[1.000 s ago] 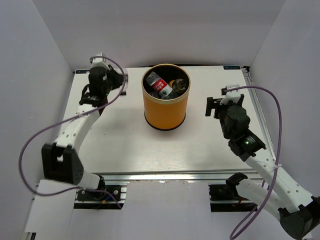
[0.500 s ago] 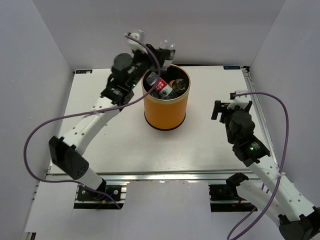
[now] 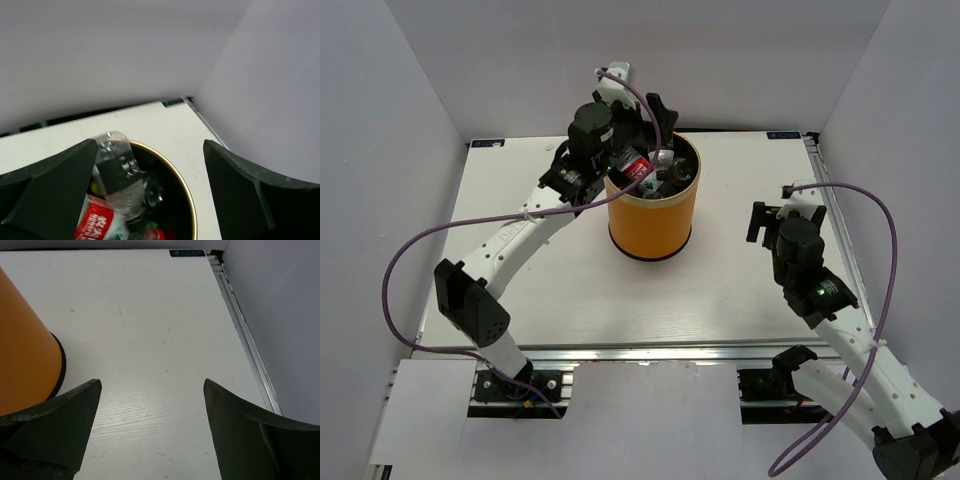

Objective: Put the plastic bottles in the bin

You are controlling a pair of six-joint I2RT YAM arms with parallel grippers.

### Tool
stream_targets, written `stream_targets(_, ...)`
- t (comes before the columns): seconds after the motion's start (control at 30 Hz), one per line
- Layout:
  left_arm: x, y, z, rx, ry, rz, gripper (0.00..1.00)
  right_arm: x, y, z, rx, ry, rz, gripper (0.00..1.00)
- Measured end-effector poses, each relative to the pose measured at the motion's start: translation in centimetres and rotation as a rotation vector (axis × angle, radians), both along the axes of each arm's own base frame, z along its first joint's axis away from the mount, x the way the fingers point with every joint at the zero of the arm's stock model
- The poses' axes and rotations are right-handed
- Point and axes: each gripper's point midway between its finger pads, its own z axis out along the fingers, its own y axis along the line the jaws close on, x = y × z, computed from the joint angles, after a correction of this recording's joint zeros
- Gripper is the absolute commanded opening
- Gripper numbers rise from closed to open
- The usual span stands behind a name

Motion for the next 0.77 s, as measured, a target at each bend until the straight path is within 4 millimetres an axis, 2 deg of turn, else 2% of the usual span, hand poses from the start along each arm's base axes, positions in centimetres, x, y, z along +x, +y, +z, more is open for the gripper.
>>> stream_targets(0.07, 0.2, 1.3, 1.8, -0.006, -0.023, 0.067, 0.98, 0.3, -0.4, -1.1, -0.007, 0.04, -0.024, 0.89)
stream_targets(0.17, -0.2, 4.5, 3.1, -0.01, -0.035, 0.174, 0.98, 0.8, -1.2, -2.5, -0.008, 0.093, -0.057, 0.89)
stream_targets(0.23, -0.7, 7.9, 2.5, -0.016, -0.007, 0.238, 0.98, 0.9, -1.8, -3.1, 0.005, 0.112, -0.08, 0.89)
stream_targets(0.3, -0.9, 13.3, 1.3, -0.035, 0.031, 0.346, 0.98, 1.0, -2.5, -3.3, 0.027, 0.117, -0.111, 0.9)
stream_targets(0.37, -1.3, 20.1, -1.3, -0.072, 0.092, 0.492, 0.98, 1.1, -2.7, -3.5, 0.049, 0.116, -0.126, 0.89)
stream_targets(0.43, -2.3, 27.2, -5.1, -0.112, 0.165, 0.661, 0.98, 1.4, -2.1, -3.9, 0.074, 0.117, -0.104, 0.89)
stream_targets(0.5, -3.6, 31.3, -9.6, -0.128, 0.256, 0.77, 0.98, 1.6, -1.5, -4.4, 0.098, 0.114, -0.081, 0.89)
stream_targets(0.53, -4.2, 32.0, -11.8, -0.129, 0.302, 0.79, 0.98, 1.6, -1.3, -4.7, 0.108, 0.114, -0.071, 0.89)
stream_targets(0.6, -5.0, 32.0, -16.7, -0.11, 0.416, 0.79, 0.98, 1.6, -0.9, -5.4, 0.126, 0.115, -0.053, 0.89)
stream_targets(0.67, -5.7, 31.6, -20.0, -0.085, 0.494, 0.772, 0.98, 1.4, -0.8, -5.5, 0.136, 0.103, -0.044, 0.89)
stream_targets(0.7, -6.2, 31.4, -21.3, -0.072, 0.526, 0.763, 0.98, 1.3, -0.8, -5.5, 0.139, 0.097, -0.043, 0.89)
stream_targets(0.77, -6.8, 31.0, -22.6, -0.062, 0.556, 0.744, 0.98, 1.1, -1.0, -5.2, 0.148, 0.071, -0.045, 0.89)
